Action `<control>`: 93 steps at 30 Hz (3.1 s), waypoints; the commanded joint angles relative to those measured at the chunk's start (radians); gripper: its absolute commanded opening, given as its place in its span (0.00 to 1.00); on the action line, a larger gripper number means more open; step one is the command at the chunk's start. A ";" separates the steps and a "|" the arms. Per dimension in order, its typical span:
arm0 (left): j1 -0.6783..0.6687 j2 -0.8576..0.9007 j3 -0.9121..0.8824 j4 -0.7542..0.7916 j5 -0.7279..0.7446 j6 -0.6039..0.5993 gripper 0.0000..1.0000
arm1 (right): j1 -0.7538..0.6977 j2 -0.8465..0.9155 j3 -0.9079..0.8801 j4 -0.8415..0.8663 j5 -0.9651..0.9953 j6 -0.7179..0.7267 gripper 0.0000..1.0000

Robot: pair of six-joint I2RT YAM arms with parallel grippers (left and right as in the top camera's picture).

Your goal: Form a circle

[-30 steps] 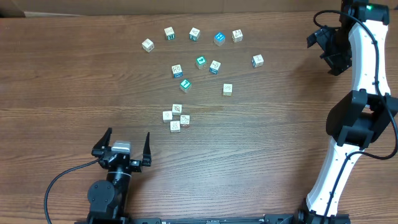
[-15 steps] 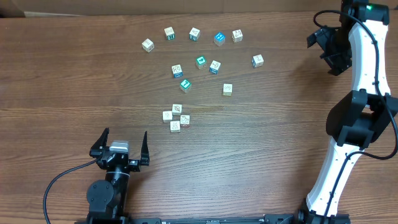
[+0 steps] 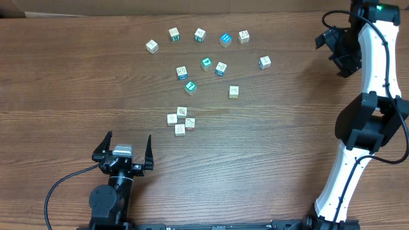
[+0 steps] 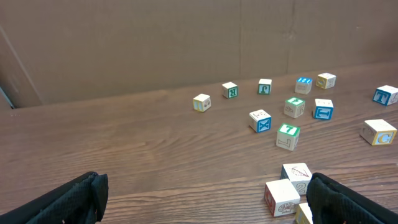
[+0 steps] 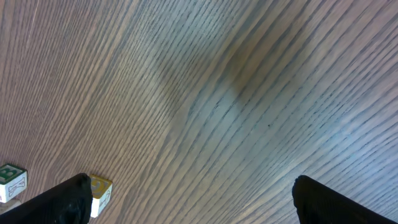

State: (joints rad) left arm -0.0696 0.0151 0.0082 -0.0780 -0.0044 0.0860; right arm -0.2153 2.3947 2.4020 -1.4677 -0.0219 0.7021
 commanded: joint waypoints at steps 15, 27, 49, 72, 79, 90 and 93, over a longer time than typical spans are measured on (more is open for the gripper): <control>0.006 -0.011 -0.003 0.001 -0.003 0.026 0.99 | -0.002 -0.027 0.017 0.001 0.002 -0.003 1.00; 0.006 -0.011 -0.003 0.001 -0.003 0.026 0.99 | -0.002 -0.027 0.017 0.001 0.002 -0.003 1.00; 0.006 -0.011 -0.003 0.001 -0.003 0.026 1.00 | 0.072 -0.190 0.018 0.000 0.002 -0.003 1.00; 0.006 -0.011 -0.003 0.001 -0.003 0.026 1.00 | 0.098 -0.557 0.017 0.000 0.002 -0.003 1.00; 0.006 -0.011 -0.003 0.001 -0.003 0.026 1.00 | 0.099 -0.546 0.011 0.000 0.002 -0.003 1.00; 0.006 -0.011 -0.003 0.001 -0.003 0.026 1.00 | 0.099 -0.546 -0.098 0.000 0.002 -0.003 1.00; 0.006 -0.011 -0.003 0.001 -0.003 0.026 1.00 | 0.103 -0.547 -0.132 -0.001 0.002 -0.003 1.00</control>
State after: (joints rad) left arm -0.0696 0.0151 0.0082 -0.0780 -0.0044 0.0864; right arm -0.1135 1.8435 2.2986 -1.4696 -0.0223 0.7025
